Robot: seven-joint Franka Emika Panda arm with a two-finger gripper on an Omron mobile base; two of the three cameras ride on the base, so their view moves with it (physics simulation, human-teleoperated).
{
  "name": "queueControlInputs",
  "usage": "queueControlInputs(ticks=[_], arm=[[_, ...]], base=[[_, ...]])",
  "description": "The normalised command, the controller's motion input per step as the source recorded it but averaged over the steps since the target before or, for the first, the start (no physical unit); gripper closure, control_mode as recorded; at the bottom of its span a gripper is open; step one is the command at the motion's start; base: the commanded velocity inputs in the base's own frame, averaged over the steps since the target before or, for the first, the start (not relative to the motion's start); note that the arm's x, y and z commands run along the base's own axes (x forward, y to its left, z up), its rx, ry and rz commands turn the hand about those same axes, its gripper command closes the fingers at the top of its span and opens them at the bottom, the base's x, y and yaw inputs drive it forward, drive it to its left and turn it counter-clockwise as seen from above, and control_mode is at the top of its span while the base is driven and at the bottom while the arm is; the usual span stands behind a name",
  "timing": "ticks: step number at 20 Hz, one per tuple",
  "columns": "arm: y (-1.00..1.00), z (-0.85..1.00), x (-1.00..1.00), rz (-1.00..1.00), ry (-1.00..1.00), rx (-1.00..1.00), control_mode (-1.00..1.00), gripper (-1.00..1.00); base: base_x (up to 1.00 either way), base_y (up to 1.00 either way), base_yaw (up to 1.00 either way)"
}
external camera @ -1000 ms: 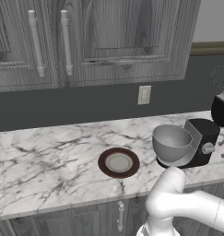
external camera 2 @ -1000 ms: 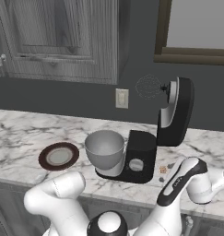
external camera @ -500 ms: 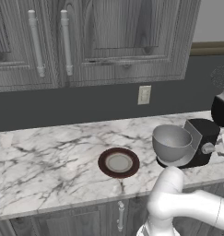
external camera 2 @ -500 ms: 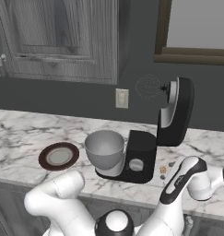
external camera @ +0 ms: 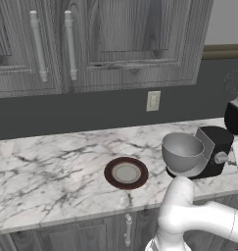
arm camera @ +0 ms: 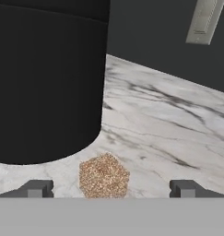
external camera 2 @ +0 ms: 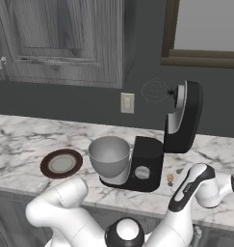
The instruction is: Add butter and sugar cubes to the stand mixer bowl and then turn on the stand mixer to begin making frosting.
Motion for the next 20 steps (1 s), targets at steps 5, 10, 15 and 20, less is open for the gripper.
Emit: queueControlInputs(ticks=[5,10,15,20], arm=[[-0.02,-0.16,0.16,0.0,0.0,0.0,-1.0,-1.0],[0.0,-0.17,0.03,0.0,0.0,0.0,-1.0,-1.0],[0.01,-0.09,0.0,0.0,0.0,0.01,-1.0,-1.0],[0.08,-0.05,0.0,0.0,0.0,0.01,-1.0,-1.0]], base=[[0.0,0.0,0.0],[0.0,0.0,0.0],[0.0,0.0,0.0],[0.0,0.0,0.0]])
